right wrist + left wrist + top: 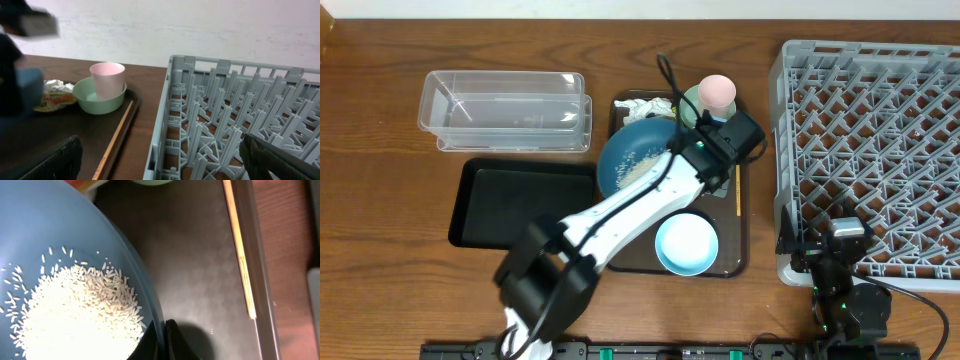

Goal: Sort waste into correct bins and load items into the dishwasher rack
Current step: 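Close the left gripper on the blue bowl rim, then lift the blue bowl with the left gripper toward the black tray, then tilt the blue bowl over the black tray to pour out the rice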

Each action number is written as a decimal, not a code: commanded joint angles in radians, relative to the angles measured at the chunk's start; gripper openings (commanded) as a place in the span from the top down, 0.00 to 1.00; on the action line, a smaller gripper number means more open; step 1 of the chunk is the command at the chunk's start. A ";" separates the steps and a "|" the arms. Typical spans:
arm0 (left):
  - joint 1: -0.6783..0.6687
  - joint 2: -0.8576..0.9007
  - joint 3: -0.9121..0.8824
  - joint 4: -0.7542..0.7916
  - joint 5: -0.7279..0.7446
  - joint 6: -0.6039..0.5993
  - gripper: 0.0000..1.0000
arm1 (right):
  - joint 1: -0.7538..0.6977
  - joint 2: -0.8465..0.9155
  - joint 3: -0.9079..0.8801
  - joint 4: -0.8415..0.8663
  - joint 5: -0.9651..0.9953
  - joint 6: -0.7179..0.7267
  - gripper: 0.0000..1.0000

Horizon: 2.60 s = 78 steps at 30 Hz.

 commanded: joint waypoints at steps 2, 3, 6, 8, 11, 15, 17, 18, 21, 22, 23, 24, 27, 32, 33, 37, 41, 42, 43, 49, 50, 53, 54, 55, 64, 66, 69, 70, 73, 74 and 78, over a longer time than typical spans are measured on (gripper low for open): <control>0.001 -0.112 -0.005 -0.056 -0.010 -0.047 0.94 | 0.009 -0.006 -0.002 -0.004 0.006 -0.013 0.01; 0.002 -0.130 -0.005 -0.072 -0.010 -0.047 0.94 | 0.009 -0.006 -0.002 -0.004 0.006 -0.013 0.01; 0.013 -0.179 -0.005 -0.101 0.011 -0.056 0.94 | 0.009 -0.006 -0.002 -0.004 0.006 -0.013 0.01; 0.034 -0.206 -0.005 -0.109 0.072 -0.056 0.94 | 0.009 -0.006 -0.002 -0.004 0.006 -0.013 0.01; 0.087 -0.240 -0.005 -0.122 0.176 -0.055 0.94 | 0.009 -0.006 -0.002 -0.004 0.006 -0.013 0.01; 0.172 -0.275 -0.005 -0.167 0.246 -0.052 0.94 | 0.009 -0.006 -0.002 -0.004 0.006 -0.013 0.01; 0.211 -0.296 -0.005 -0.192 0.253 -0.052 0.94 | 0.009 -0.006 -0.002 -0.004 0.006 -0.013 0.01; 0.233 -0.311 -0.005 -0.206 0.253 -0.052 0.94 | 0.009 -0.006 -0.002 -0.004 0.006 -0.013 0.01; 0.282 -0.349 -0.006 -0.226 0.288 -0.029 0.94 | 0.009 -0.006 -0.002 -0.004 0.006 -0.013 0.01; 0.298 -0.362 -0.009 -0.225 0.316 -0.005 0.94 | 0.009 -0.006 -0.002 -0.004 0.006 -0.013 0.01; 0.313 -0.376 -0.015 -0.225 0.338 0.008 0.94 | 0.009 -0.006 -0.002 -0.004 0.006 -0.013 0.01; 0.324 -0.385 -0.021 -0.225 0.350 0.012 0.94 | 0.009 -0.006 -0.002 -0.004 0.006 -0.013 0.01; 0.372 -0.424 -0.065 -0.206 0.397 0.016 0.94 | 0.009 -0.006 -0.002 -0.004 0.006 -0.013 0.01; 0.456 -0.484 -0.179 -0.111 0.528 0.031 0.94 | 0.009 -0.006 -0.002 -0.004 0.006 -0.013 0.01; 0.471 -0.494 -0.206 -0.084 0.558 0.036 0.94 | 0.009 -0.006 -0.002 -0.004 0.006 -0.013 0.01; 0.535 -0.532 -0.307 0.007 0.649 0.045 0.94 | 0.009 -0.006 -0.002 -0.004 0.006 -0.013 0.01; 0.587 -0.538 -0.354 0.032 0.696 0.056 0.94 | 0.009 -0.006 -0.002 -0.004 0.006 -0.013 0.01; 0.597 -0.538 -0.363 0.040 0.715 0.072 0.94 | 0.009 -0.006 -0.002 -0.004 0.006 -0.013 0.01; 0.609 -0.538 -0.373 0.051 0.740 0.089 0.94 | 0.009 -0.006 -0.002 -0.004 0.006 -0.013 0.01; 0.666 -0.538 -0.427 0.098 0.859 0.098 0.94 | 0.009 -0.006 -0.002 -0.004 0.006 -0.013 0.01; 0.674 -0.538 -0.432 0.100 0.876 0.099 0.94 | 0.009 -0.006 -0.002 -0.004 0.006 -0.013 0.01; 0.698 -0.538 -0.443 0.103 0.925 0.103 0.94 | 0.009 -0.006 -0.002 -0.004 0.006 -0.013 0.01; 0.707 -0.538 -0.443 0.104 0.942 0.111 0.94 | 0.009 -0.006 -0.002 -0.004 0.006 -0.013 0.01; 0.715 -0.538 -0.443 0.104 0.950 0.113 0.94 | 0.009 -0.006 -0.002 -0.004 0.006 -0.013 0.01; 0.813 -0.538 -0.443 0.105 1.067 0.129 0.94 | 0.009 -0.006 -0.002 -0.004 0.006 -0.013 0.01; 0.838 -0.538 -0.443 0.104 1.100 0.129 0.94 | 0.009 -0.006 -0.002 -0.004 0.006 -0.013 0.01; 0.875 -0.538 -0.445 0.097 1.132 0.129 0.94 | 0.009 -0.006 -0.002 -0.004 0.006 -0.013 0.01; 0.886 -0.538 -0.446 0.095 1.140 0.129 0.94 | 0.009 -0.006 -0.002 -0.004 0.006 -0.013 0.01; 0.916 -0.538 -0.460 0.094 1.170 0.129 0.94 | 0.009 -0.006 -0.002 -0.004 0.006 -0.013 0.01; 0.925 -0.538 -0.466 0.094 1.178 0.129 0.94 | 0.009 -0.006 -0.002 -0.004 0.006 -0.013 0.01; 0.965 -0.538 -0.503 0.102 1.205 0.137 0.94 | 0.009 -0.006 -0.002 -0.004 0.006 -0.013 0.01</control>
